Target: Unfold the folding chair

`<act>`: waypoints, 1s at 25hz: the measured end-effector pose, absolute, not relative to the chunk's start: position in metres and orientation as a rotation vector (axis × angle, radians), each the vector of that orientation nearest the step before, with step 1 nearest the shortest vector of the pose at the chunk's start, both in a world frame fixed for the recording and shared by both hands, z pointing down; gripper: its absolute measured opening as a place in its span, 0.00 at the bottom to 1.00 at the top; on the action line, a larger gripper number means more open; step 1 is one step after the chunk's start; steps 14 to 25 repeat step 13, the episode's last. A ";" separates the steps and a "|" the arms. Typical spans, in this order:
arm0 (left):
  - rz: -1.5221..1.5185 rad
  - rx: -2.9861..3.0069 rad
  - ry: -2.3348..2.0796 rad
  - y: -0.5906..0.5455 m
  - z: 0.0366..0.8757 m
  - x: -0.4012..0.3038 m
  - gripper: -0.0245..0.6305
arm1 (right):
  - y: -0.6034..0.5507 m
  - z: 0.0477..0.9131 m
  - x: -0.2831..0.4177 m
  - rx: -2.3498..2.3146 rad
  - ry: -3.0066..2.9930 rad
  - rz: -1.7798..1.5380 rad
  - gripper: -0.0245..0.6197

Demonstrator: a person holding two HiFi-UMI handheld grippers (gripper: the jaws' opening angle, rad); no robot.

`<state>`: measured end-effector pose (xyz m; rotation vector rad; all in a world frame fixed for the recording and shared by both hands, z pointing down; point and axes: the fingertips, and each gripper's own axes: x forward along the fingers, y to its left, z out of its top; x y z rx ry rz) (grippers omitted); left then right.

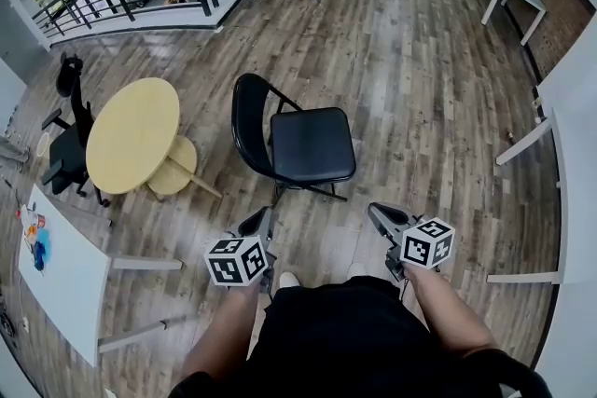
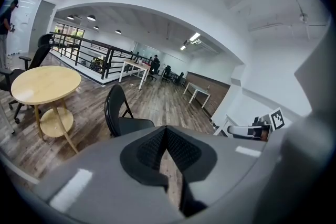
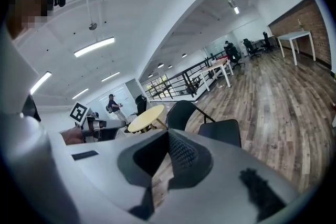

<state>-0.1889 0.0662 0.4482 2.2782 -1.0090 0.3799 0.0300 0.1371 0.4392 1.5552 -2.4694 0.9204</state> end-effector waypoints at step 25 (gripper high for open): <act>0.371 2.276 -1.015 0.061 0.450 -0.197 0.05 | 0.135 0.447 0.022 1.546 -2.448 0.931 0.05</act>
